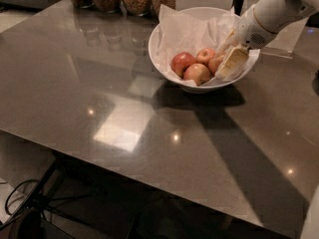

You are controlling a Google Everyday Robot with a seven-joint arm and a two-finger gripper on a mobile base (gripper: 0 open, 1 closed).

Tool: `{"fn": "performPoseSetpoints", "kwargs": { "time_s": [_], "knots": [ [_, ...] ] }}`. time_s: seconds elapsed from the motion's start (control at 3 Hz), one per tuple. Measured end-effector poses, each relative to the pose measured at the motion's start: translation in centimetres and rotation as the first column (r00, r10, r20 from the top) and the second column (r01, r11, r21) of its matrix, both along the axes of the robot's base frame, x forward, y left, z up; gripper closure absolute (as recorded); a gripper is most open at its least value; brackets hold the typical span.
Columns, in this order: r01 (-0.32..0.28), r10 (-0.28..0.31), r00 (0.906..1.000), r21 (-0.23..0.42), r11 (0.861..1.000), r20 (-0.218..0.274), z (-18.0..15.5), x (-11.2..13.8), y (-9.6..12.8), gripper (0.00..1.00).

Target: Pick apple from white bowl

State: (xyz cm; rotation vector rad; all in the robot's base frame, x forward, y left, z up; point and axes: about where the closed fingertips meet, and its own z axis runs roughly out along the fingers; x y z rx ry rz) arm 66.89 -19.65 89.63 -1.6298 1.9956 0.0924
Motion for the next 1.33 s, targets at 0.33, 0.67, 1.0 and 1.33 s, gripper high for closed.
{"fn": "performPoseSetpoints", "kwargs": {
  "time_s": [0.33,0.67,1.0,1.33],
  "knots": [
    [0.041,-0.039,0.9946,-0.018,0.999,0.096,4.6,-2.0,-1.2,1.00],
    [0.064,-0.055,0.9823,-0.047,0.997,0.179,10.0,-4.0,-2.2,1.00],
    [0.064,-0.055,0.9823,-0.047,0.997,0.179,10.0,-4.0,-2.2,1.00],
    [0.064,-0.055,0.9823,-0.047,0.997,0.179,10.0,-4.0,-2.2,0.89]
  ]
}}
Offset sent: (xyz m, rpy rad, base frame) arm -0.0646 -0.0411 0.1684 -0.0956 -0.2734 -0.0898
